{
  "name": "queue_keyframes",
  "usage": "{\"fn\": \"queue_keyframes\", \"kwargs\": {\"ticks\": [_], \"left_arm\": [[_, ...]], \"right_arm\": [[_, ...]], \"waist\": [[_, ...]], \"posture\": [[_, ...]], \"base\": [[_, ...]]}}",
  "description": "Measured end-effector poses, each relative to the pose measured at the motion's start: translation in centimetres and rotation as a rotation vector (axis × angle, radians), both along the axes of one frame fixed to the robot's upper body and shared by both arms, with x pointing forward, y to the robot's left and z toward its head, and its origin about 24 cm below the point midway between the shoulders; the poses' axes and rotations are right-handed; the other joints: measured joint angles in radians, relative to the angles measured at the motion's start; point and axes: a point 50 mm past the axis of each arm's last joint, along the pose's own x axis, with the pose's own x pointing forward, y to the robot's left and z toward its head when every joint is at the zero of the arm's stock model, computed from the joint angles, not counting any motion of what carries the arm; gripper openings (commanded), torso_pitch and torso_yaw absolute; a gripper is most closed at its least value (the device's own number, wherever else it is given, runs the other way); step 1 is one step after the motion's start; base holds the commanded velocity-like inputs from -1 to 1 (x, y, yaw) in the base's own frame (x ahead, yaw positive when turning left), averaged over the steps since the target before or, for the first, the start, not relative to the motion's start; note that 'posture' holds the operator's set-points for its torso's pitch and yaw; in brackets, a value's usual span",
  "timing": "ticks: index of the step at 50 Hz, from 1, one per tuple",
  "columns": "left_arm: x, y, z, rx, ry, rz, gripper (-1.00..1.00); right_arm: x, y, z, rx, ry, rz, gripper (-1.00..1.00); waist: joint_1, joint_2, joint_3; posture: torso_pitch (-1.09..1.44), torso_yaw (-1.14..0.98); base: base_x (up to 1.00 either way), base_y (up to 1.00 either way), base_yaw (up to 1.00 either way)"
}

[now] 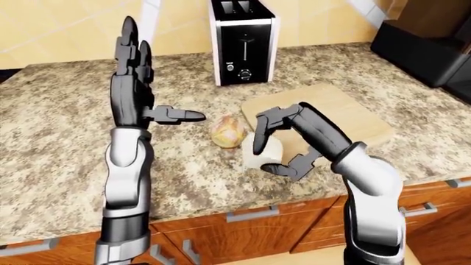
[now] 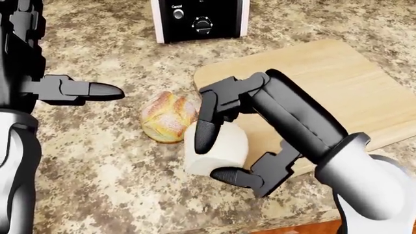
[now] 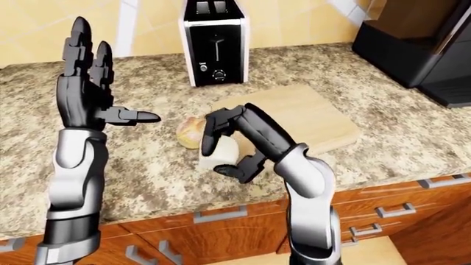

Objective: Place the bread and cheese on the cutting board.

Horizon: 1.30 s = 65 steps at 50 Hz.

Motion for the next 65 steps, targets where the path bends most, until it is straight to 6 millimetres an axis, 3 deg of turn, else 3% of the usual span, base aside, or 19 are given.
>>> {"fn": "queue_keyframes", "kwargs": {"ticks": [5, 16, 21, 25, 40, 41, 42, 47, 50, 53, 57, 61, 65], "left_arm": [[0.0, -0.2, 0.0, 0.000, -0.001, -0.007, 1.00], [0.0, -0.3, 0.1, 0.003, -0.002, -0.009, 1.00], [-0.1, -0.4, 0.1, 0.005, -0.005, -0.012, 1.00], [-0.3, -0.3, 0.2, 0.007, -0.011, -0.008, 1.00], [-0.2, -0.6, 0.2, 0.011, -0.010, -0.017, 1.00], [-0.3, -0.5, 0.2, 0.011, -0.010, -0.016, 1.00], [-0.3, -0.5, 0.2, 0.012, -0.011, -0.015, 1.00], [-0.2, -0.5, 0.2, 0.014, -0.011, -0.014, 1.00], [-0.2, -0.5, 0.2, 0.014, -0.012, -0.016, 1.00], [-0.3, -0.6, 0.2, 0.016, -0.014, -0.018, 1.00], [-0.3, -0.7, 0.2, 0.016, -0.014, -0.017, 1.00], [-0.2, -0.5, 0.1, 0.015, -0.010, -0.012, 1.00], [-0.1, -0.3, 0.0, 0.013, -0.001, -0.002, 1.00]], "right_arm": [[0.9, -1.1, 1.0, -0.019, -0.012, -0.024, -0.58], [6.2, -9.1, 2.1, -0.087, -0.011, -0.271, -0.59], [8.2, -12.3, 1.5, -0.124, -0.014, -0.365, -0.58], [8.8, -12.6, -0.3, -0.173, -0.008, -0.369, -0.58], [8.3, -15.4, 0.2, -0.255, -0.040, -0.457, -0.57], [8.3, -15.6, 0.2, -0.257, -0.040, -0.463, -0.30], [8.3, -15.7, 0.3, -0.258, -0.040, -0.469, -0.18], [8.3, -15.7, 0.7, -0.259, -0.054, -0.475, 0.28], [8.3, -15.5, 1.0, -0.259, -0.068, -0.467, 0.45], [8.3, -15.4, 1.1, -0.259, -0.074, -0.459, 0.80], [8.2, -15.2, 1.2, -0.254, -0.074, -0.451, 1.00], [8.2, -14.7, 1.5, -0.233, -0.073, -0.439, 1.00], [8.0, -12.6, 3.2, -0.177, -0.096, -0.382, 1.00]], "waist": [[0.000, -0.001, 0.002], [-0.005, -0.003, 0.003], [-0.004, -0.007, -0.001], [-0.004, -0.006, 0.001], [-0.001, -0.011, 0.002], [-0.001, -0.011, 0.002], [-0.002, -0.011, 0.002], [-0.003, -0.012, 0.002], [-0.003, -0.013, 0.002], [-0.003, -0.015, 0.000], [-0.003, -0.015, 0.000], [-0.004, -0.013, 0.001], [-0.004, -0.008, 0.006]], "posture": [[0.00, 0.00], [0.00, 0.00], [0.00, 0.00], [0.00, 0.00], [0.00, 0.00], [0.00, 0.00], [0.00, 0.00], [0.00, 0.00], [0.00, 0.00], [0.00, 0.00], [0.00, 0.00], [0.00, 0.00], [0.00, 0.00]], "base": [[0.00, 0.00, 0.00], [0.00, 0.00, 0.00], [0.00, 0.00, 0.00], [0.00, 0.00, 0.00], [0.00, 0.00, 0.00], [0.00, 0.00, 0.00], [0.00, 0.00, 0.00], [0.00, 0.00, 0.00], [0.00, 0.00, 0.00], [0.00, 0.00, 0.00], [0.00, 0.00, 0.00], [0.00, 0.00, 0.00], [0.00, 0.00, 0.00]]}}
